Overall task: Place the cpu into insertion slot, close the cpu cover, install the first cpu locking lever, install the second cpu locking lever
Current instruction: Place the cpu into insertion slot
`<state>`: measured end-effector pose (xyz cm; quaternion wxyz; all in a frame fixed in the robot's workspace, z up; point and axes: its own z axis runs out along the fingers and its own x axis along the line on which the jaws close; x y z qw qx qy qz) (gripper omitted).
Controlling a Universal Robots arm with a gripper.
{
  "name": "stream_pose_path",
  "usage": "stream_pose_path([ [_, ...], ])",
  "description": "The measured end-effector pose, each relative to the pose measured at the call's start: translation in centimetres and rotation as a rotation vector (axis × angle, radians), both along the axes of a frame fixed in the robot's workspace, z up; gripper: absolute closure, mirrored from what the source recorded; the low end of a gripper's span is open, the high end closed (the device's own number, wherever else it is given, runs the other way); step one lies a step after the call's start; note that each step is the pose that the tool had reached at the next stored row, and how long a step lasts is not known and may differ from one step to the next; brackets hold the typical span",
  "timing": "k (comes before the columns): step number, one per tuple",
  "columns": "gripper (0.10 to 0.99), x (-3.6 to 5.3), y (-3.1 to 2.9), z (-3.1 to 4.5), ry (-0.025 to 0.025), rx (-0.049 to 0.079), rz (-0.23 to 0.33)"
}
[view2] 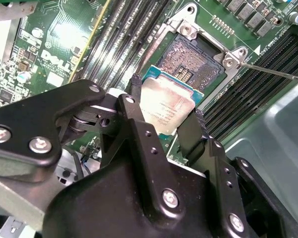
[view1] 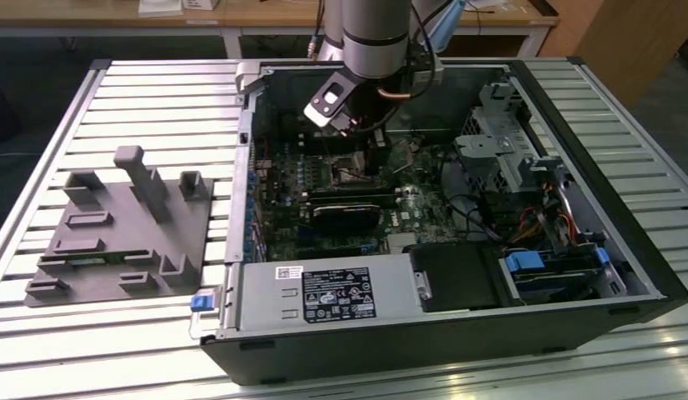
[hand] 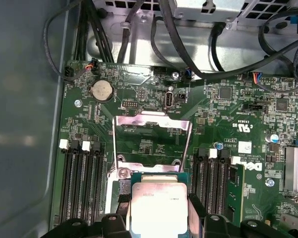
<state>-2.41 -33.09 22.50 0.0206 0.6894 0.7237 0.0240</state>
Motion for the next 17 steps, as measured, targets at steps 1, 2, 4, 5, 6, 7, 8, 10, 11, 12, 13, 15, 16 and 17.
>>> stream_pose_path([
  [1,0.545,-0.01,0.05,-0.03,0.0001,0.0,-0.001],
  [2,0.545,-0.03,0.09,-0.07,0.0,0.0,-0.001],
  [4,0.545,-0.16,0.17,-0.15,0.0,0.0,-0.002],
  [5,0.545,-0.27,0.2,-0.19,0.0,0.0,-0.002],
  [6,0.545,-0.4,0.21,-0.23,0.0,0.0,-0.002],
  [7,0.545,-0.55,0.22,-0.28,0.0,0.0,-0.002],
  [8,0.545,-0.71,0.23,-0.33,0.0,0.0,-0.002],
  [10,0.545,-1.0,0.25,-0.46,0.0,0.0,-0.002],
  [11,0.545,-1.12,0.26,-0.53,-0.0001,0.0,-0.002],
  [12,0.545,-1.2,0.27,-0.61,0.0,0.0,-0.002],
  [13,0.545,-1.25,0.3,-0.71,0.0,0.0,-0.002],
  [15,0.545,-1.4,0.36,-0.89,0.0,0.0,-0.002],
  [16,0.545,-1.46,0.4,-0.97,0.0,0.0,-0.002],
  [17,0.545,-1.52,0.46,-1.06,0.0,0.0,-0.002],
])
